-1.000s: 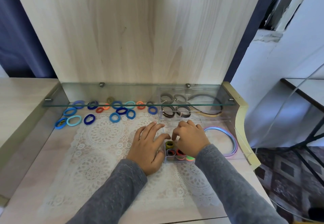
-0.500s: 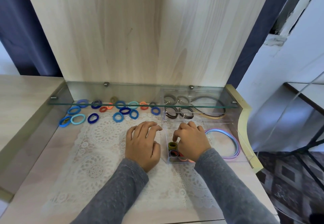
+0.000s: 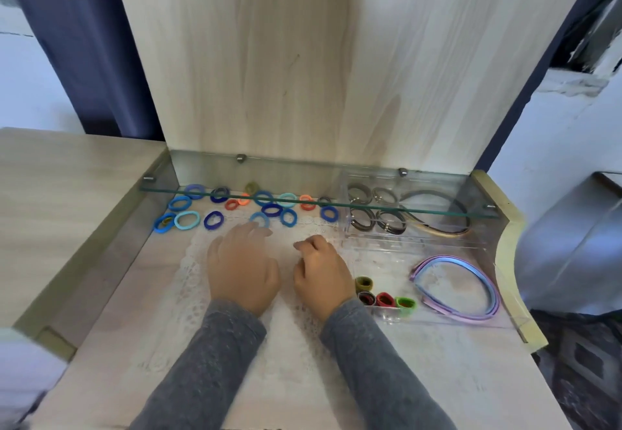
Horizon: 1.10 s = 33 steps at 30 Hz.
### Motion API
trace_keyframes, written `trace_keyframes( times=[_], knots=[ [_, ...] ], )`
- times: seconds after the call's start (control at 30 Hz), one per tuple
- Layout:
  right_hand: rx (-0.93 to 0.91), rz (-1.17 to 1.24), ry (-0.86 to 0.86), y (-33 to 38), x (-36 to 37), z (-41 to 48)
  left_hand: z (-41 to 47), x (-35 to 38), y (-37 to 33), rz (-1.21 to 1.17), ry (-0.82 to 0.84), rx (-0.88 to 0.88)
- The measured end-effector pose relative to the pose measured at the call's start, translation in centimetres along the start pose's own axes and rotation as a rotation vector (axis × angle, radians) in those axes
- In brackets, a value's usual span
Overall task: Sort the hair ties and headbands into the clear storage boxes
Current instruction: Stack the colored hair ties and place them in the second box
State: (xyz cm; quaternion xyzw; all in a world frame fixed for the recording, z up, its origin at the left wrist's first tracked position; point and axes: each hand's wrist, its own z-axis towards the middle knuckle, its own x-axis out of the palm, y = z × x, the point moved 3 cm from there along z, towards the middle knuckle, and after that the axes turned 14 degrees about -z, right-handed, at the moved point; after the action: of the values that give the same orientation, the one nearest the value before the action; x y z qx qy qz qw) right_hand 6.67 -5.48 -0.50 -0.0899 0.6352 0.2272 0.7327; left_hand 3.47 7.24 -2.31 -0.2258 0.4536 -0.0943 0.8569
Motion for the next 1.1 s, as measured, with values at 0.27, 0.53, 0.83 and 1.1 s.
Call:
trace_keyframes(
  times=[0.27, 0.53, 0.83, 1.1],
  knots=[
    [0.113, -0.081, 0.074, 2.0, 3.7, 2.2, 1.1, -1.0, 6.4, 0.188, 0.136, -0.315],
    [0.293, -0.169, 0.028, 0.9, 4.9, 6.0, 2.8, -2.5, 11.0, 0.094, 0.047, -0.448],
    [0.367, -0.267, 0.024, -0.2, 5.0, 9.3, 3.1, -2.5, 11.8, 0.008, 0.022, -0.421],
    [0.363, -0.223, -0.049, -0.1, 4.9, 9.2, 2.9, -2.6, 12.1, -0.136, -0.067, -0.191]
  ],
)
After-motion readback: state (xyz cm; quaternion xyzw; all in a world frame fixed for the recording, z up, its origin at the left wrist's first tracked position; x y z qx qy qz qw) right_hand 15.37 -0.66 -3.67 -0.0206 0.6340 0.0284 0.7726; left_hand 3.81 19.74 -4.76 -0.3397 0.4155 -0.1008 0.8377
